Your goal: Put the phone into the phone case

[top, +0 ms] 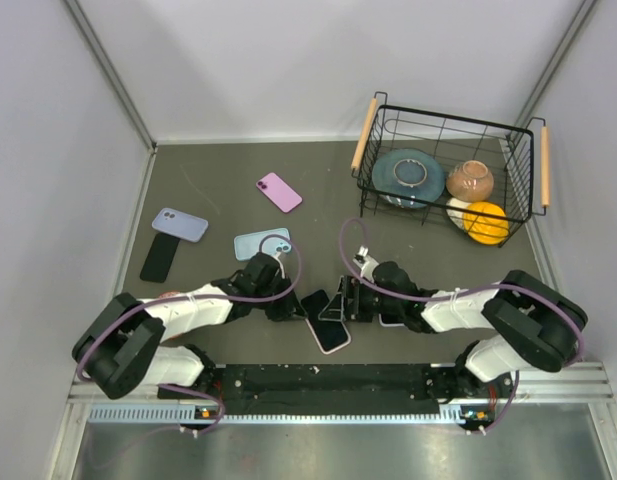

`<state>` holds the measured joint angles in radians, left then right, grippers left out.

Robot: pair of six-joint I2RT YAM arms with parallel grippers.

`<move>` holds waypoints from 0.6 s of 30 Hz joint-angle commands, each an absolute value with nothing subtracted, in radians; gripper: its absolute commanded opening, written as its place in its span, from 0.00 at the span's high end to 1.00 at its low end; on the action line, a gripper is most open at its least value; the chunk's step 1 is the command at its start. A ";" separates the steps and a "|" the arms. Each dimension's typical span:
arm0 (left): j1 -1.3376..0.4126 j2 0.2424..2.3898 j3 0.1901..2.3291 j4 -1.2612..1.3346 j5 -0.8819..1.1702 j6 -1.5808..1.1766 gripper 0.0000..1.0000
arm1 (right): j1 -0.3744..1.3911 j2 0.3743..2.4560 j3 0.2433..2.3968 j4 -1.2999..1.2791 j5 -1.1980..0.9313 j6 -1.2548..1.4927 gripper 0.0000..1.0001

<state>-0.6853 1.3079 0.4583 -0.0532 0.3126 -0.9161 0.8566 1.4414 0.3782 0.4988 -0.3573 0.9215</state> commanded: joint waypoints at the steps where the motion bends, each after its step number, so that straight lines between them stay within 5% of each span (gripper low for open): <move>1: -0.699 1.298 0.426 -0.020 0.367 -0.887 0.86 | 0.862 1.457 0.376 0.764 -0.531 1.003 0.26; 13: -0.699 1.270 0.425 -0.014 0.368 -0.882 0.85 | 0.857 1.494 0.371 0.761 -0.514 0.985 0.59; 18: -0.701 1.272 0.433 -0.020 0.364 -0.876 0.85 | 0.856 1.506 0.394 0.678 -0.486 0.946 0.65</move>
<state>-0.6907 1.2716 0.4278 -0.0551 0.3622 -0.8913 0.8471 1.4952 0.3481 0.6571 -0.4606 0.9695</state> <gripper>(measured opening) 0.146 0.380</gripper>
